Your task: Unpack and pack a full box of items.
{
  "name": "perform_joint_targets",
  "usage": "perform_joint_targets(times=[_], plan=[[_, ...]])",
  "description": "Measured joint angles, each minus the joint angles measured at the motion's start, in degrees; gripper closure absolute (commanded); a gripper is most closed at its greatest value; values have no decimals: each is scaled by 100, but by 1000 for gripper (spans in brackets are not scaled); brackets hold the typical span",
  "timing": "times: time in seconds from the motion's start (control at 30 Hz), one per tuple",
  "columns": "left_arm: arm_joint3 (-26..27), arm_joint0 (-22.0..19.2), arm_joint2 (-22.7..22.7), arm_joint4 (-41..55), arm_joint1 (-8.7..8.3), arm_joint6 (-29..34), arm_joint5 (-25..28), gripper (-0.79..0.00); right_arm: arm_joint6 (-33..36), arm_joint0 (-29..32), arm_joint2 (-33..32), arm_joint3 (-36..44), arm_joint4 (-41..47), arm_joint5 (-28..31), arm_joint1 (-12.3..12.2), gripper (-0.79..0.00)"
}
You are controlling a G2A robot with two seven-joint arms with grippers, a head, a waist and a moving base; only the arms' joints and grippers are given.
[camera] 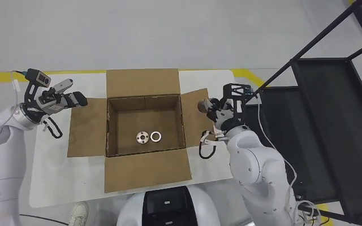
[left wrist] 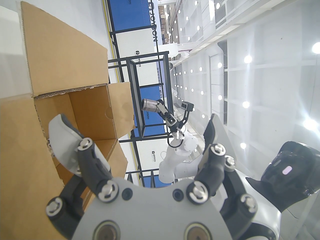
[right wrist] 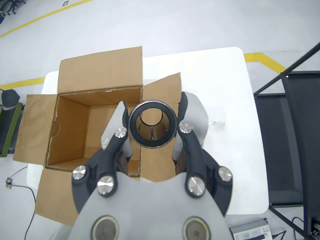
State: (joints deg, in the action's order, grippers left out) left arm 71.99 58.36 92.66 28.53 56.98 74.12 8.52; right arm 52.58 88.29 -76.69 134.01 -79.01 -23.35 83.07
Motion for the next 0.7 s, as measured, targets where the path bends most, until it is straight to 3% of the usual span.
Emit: perform_joint_targets(times=[0.3, 0.7], plan=[[0, 0, 0, 0, 0, 0, 0, -785, -212, -31, -586, -381, 212, -177, -10, 0], [0, 0, 0, 0, 0, 0, 0, -785, 165, -417, -838, -1349, 126, -640, 4, 0]])
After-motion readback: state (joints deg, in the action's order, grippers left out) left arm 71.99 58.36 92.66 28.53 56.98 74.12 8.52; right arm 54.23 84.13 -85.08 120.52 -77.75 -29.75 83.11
